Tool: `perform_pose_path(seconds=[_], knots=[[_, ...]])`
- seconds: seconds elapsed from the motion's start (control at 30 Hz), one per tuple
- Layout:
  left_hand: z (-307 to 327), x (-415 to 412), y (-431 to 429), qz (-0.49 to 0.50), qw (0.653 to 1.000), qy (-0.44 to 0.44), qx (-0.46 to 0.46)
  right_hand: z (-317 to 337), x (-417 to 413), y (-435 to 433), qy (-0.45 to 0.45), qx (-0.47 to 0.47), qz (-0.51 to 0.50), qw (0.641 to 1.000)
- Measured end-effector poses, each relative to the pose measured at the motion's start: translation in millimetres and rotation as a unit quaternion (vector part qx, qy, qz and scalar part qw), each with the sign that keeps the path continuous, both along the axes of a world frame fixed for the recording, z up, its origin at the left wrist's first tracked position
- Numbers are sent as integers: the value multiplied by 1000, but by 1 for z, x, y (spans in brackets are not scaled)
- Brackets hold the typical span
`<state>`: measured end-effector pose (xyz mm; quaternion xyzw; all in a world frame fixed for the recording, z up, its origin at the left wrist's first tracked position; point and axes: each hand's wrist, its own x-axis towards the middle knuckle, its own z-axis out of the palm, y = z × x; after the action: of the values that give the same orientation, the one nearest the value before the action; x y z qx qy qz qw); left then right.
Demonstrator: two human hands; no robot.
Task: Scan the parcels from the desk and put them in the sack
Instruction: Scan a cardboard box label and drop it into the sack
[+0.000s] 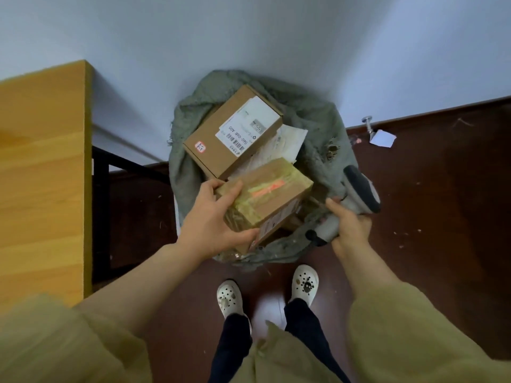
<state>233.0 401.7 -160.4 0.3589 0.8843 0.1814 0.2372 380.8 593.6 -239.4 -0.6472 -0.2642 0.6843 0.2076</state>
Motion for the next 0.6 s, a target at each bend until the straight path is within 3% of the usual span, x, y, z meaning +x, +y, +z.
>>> perform_pose_path(seconds=[0.2,0.33,0.43,0.5,0.6], knots=[[-45,32,40,-10,999,-20,26,48,23,26,76,69,-17,995],[-71,45,63,-29,998,-40,36,72,26,35,153,55,26,986],[-76,46,68,-44,996,6,-71,74,21,32,166,52,71,982],[-71,45,61,-20,993,13,-115,74,14,25,154,44,96,982],[-63,43,32,105,993,1,-45,72,0,19,148,50,124,980]])
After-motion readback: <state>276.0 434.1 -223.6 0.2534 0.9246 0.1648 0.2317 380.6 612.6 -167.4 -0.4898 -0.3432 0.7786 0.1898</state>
